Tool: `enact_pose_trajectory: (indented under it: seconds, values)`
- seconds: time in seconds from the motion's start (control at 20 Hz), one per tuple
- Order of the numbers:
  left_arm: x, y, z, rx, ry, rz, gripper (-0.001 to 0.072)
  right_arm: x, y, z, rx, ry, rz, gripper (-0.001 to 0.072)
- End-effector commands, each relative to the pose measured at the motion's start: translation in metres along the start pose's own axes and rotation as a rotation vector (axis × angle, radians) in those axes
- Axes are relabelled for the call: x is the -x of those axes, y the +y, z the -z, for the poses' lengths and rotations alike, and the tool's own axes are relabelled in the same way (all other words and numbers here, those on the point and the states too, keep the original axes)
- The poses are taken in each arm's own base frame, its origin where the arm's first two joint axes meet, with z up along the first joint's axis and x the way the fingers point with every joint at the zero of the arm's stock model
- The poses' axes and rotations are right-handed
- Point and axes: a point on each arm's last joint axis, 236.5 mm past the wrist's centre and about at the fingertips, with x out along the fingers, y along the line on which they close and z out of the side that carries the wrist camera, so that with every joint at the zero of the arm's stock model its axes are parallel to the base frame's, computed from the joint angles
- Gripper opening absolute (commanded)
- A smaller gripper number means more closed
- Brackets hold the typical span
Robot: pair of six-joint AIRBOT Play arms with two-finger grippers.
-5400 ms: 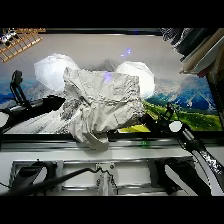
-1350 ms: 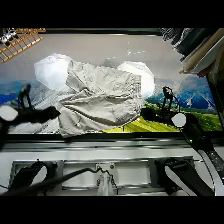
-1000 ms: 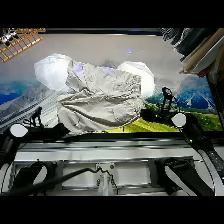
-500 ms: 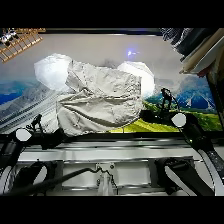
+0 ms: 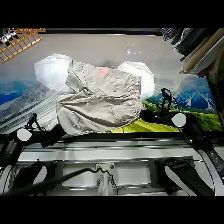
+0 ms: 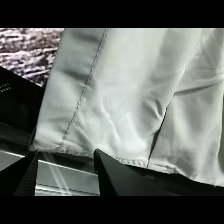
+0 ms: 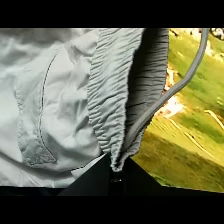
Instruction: Fold the clothes and pants, and hang the long-sleeved shirts on hangers.
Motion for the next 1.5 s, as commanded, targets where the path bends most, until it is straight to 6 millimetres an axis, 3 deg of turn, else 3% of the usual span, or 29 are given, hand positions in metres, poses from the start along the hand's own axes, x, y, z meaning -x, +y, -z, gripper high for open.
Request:
enact_pose_trajectory:
  seconds: [0.0,0.15,0.35,0.4,0.45,0.5,0.7,0.75,0.8,0.95,1.05,1.2,1.3,1.45]
  values:
    - [-0.007,-0.005,0.005,0.061,0.043,0.022,0.047,0.0,0.001,-0.003,-0.001,-0.012,-0.003,0.0036]
    - [-0.013,-0.003,0.01,0.078,0.081,0.013,0.0478,0.0,0.001,-0.003,-0.001,-0.011,-0.003,0.0036]
    - [-0.016,-0.004,0.0,0.088,0.047,0.019,0.046,0.0,0.001,-0.003,-0.001,-0.011,-0.002,0.0036]
    - [-0.016,-0.006,-0.003,0.09,0.031,0.025,0.0417,0.0,0.001,-0.003,-0.001,-0.012,-0.003,0.0036]
    - [-0.016,-0.008,-0.008,0.094,0.011,0.036,0.0279,0.0,0.001,-0.003,-0.001,-0.013,-0.003,0.0036]
    - [-0.016,-0.01,-0.013,0.098,-0.01,0.047,0.0208,0.0,0.001,-0.004,-0.002,-0.014,-0.004,0.0036]
    - [-0.014,-0.02,-0.035,0.118,-0.099,0.093,0.0167,0.001,0.002,-0.004,-0.002,-0.018,-0.007,0.0036]
    - [-0.013,-0.024,-0.038,0.131,-0.109,0.113,0.0046,0.001,0.002,-0.004,-0.002,-0.018,-0.008,0.0036]
    - [-0.011,-0.031,-0.041,0.137,-0.117,0.142,0.0006,0.001,0.004,-0.004,-0.007,-0.017,-0.014,0.0036]
    - [0.002,-0.074,-0.045,0.098,-0.124,0.313,0.0004,0.001,0.009,-0.003,-0.027,-0.013,-0.036,0.0036]
    - [0.029,-0.117,-0.055,0.027,-0.161,0.461,0.0003,0.003,0.011,-0.002,-0.027,-0.005,-0.041,0.0036]
    - [0.093,-0.172,-0.077,-0.085,-0.291,0.618,0.0002,0.016,0.026,-0.017,-0.004,-0.029,-0.065,0.0035]
    - [0.146,-0.204,-0.085,-0.17,-0.39,0.698,0.0002,0.034,0.045,-0.037,0.026,-0.069,-0.094,0.0035]
    - [0.231,-0.246,-0.089,-0.285,-0.552,0.812,0.0002,0.077,0.083,-0.069,0.093,-0.139,-0.15,0.0036]
